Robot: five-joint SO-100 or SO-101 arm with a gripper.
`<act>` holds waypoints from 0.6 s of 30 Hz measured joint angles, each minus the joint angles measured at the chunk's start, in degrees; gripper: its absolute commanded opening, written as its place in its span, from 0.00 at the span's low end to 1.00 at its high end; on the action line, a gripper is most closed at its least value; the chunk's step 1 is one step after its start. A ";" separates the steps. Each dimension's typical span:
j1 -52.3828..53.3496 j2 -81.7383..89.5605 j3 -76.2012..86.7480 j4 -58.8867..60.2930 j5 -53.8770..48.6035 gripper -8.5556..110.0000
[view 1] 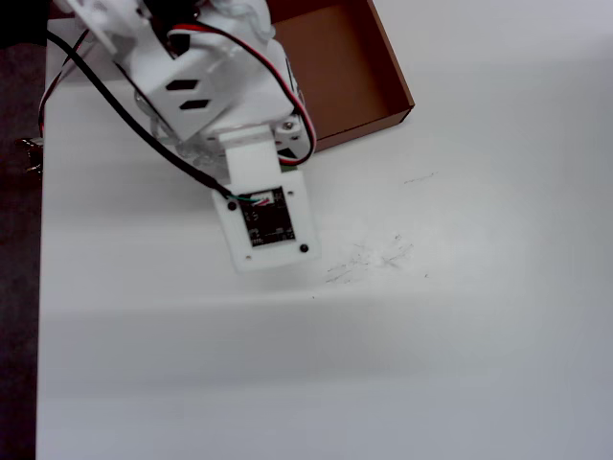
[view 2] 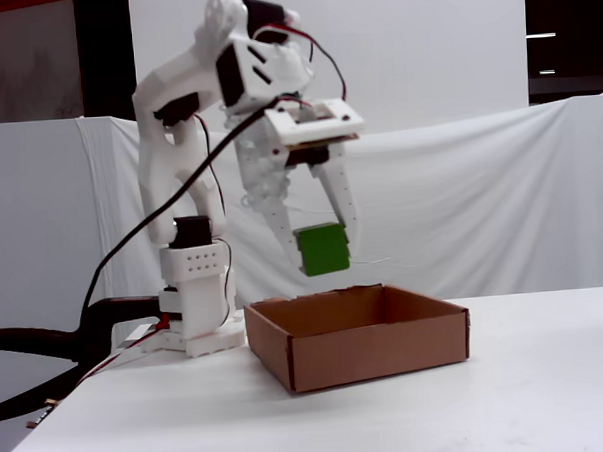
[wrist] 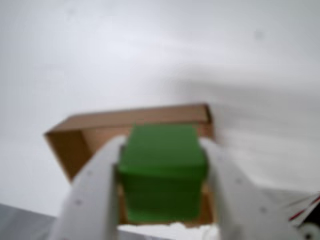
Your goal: Grasp a green cube and put it in a box.
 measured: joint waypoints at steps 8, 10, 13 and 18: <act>-9.14 -4.31 0.00 -0.09 4.57 0.21; -11.95 -5.71 0.44 -1.58 5.98 0.21; -15.29 -7.03 3.43 -3.69 7.12 0.21; -19.25 -8.09 8.44 -7.29 8.79 0.21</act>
